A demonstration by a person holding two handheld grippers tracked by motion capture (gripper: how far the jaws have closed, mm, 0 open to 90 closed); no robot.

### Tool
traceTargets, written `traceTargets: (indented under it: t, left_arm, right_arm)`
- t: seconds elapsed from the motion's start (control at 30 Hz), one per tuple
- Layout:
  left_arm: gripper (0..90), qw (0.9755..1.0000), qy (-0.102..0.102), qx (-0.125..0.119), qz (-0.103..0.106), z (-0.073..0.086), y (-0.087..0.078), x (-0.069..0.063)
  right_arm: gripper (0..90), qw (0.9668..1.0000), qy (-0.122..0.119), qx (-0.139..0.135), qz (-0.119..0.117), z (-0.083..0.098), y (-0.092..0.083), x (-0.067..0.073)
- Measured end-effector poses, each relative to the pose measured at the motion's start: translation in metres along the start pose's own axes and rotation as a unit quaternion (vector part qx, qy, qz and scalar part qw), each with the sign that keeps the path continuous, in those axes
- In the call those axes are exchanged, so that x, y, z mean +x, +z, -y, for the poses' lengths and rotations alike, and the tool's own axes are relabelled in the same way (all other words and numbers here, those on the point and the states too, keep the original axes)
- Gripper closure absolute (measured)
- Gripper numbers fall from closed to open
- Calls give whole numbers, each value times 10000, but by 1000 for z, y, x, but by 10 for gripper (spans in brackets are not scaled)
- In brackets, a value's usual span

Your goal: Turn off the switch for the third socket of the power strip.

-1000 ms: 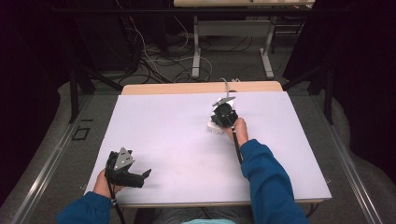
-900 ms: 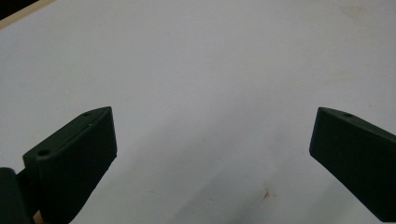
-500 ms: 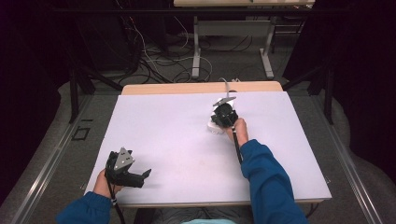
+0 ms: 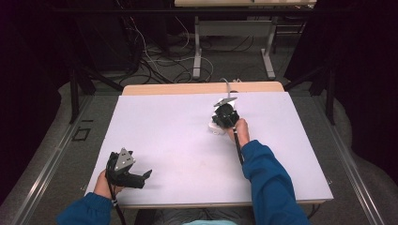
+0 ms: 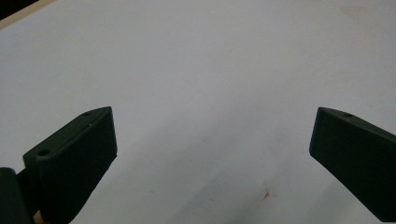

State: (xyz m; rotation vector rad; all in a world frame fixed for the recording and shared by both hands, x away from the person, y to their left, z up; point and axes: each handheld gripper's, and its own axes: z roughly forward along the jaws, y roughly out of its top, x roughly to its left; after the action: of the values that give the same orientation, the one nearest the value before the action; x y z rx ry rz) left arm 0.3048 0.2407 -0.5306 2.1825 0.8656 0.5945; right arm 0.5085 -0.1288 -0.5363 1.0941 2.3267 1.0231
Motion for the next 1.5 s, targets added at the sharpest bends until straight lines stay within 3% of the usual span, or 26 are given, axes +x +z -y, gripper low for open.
traceTargets:
  t: [1.5]
  left_arm:
    - [8, 10000, -2, 0, 10, 0, 0, 0]
  right_arm:
    - [900, 9999, 72, -69, 43, 0, -3, -3]
